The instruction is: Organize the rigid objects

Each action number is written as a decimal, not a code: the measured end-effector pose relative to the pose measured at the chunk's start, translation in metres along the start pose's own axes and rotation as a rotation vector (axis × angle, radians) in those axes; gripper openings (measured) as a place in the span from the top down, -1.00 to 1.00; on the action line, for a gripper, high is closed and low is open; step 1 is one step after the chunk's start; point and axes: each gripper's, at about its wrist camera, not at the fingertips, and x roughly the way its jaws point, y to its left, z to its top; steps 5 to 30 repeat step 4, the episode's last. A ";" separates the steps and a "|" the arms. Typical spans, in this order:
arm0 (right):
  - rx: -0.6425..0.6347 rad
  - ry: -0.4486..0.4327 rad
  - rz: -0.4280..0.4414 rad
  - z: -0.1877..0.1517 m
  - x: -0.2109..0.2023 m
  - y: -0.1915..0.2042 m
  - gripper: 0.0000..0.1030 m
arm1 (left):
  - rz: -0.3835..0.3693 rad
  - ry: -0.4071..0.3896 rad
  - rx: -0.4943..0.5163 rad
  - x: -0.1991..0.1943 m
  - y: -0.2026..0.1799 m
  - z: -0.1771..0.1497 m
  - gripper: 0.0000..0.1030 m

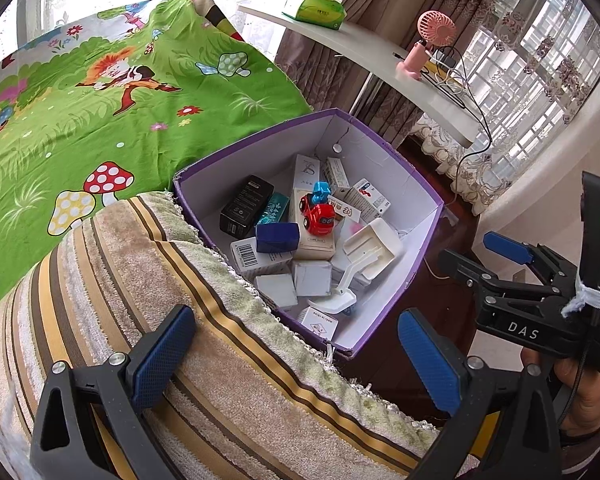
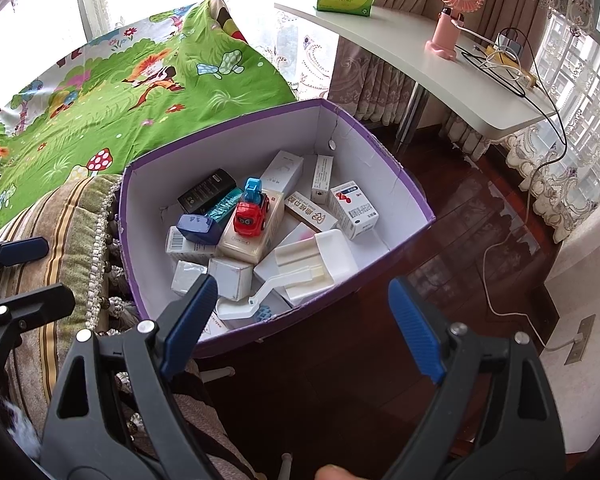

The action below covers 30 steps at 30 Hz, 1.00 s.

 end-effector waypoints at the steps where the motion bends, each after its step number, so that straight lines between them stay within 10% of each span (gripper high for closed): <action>1: 0.000 0.000 0.000 0.000 0.000 0.000 -0.73 | -0.001 -0.001 0.000 0.000 0.000 -0.001 -0.99; 30: 0.001 0.001 0.000 0.000 0.001 -0.001 -0.73 | 0.000 -0.009 0.002 -0.001 -0.002 -0.001 -0.99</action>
